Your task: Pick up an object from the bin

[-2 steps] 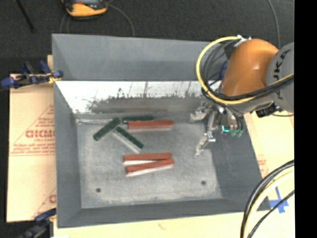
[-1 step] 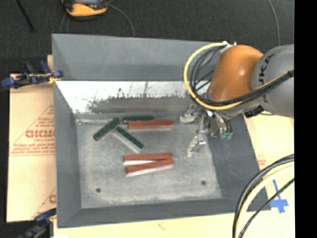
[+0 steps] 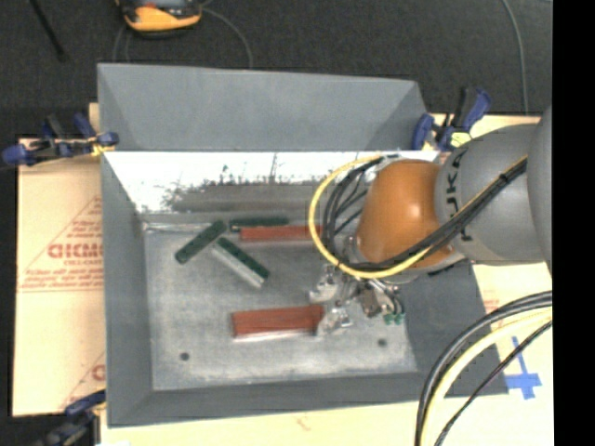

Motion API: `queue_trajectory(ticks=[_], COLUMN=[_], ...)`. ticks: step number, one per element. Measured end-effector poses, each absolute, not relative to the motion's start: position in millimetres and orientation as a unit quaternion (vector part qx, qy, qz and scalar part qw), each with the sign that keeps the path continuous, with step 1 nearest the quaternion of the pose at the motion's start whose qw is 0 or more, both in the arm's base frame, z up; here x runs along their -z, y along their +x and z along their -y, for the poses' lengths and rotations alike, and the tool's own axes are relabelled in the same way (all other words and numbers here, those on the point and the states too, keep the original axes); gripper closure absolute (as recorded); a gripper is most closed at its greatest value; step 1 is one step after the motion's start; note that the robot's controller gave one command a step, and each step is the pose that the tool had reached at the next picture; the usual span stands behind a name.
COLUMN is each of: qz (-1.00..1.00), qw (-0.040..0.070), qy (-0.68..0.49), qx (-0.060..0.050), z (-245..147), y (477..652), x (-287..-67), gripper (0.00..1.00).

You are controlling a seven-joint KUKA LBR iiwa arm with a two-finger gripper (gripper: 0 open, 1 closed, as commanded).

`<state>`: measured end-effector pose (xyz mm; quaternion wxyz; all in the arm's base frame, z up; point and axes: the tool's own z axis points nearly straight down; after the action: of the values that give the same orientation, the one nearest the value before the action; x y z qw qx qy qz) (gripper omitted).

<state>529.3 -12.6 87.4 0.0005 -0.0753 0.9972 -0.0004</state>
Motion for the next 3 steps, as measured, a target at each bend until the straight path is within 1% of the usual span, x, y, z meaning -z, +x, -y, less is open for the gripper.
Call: queue_trajectory(ticks=[2, 3], qz=[-0.997, -0.994], qw=[0.001, 0.006], qy=[-0.076, -0.107], qx=[0.0, 0.001], z=[13, 36], y=[529.3, 537.6], x=[-88, -118], gripper=[1.0, 1.0])
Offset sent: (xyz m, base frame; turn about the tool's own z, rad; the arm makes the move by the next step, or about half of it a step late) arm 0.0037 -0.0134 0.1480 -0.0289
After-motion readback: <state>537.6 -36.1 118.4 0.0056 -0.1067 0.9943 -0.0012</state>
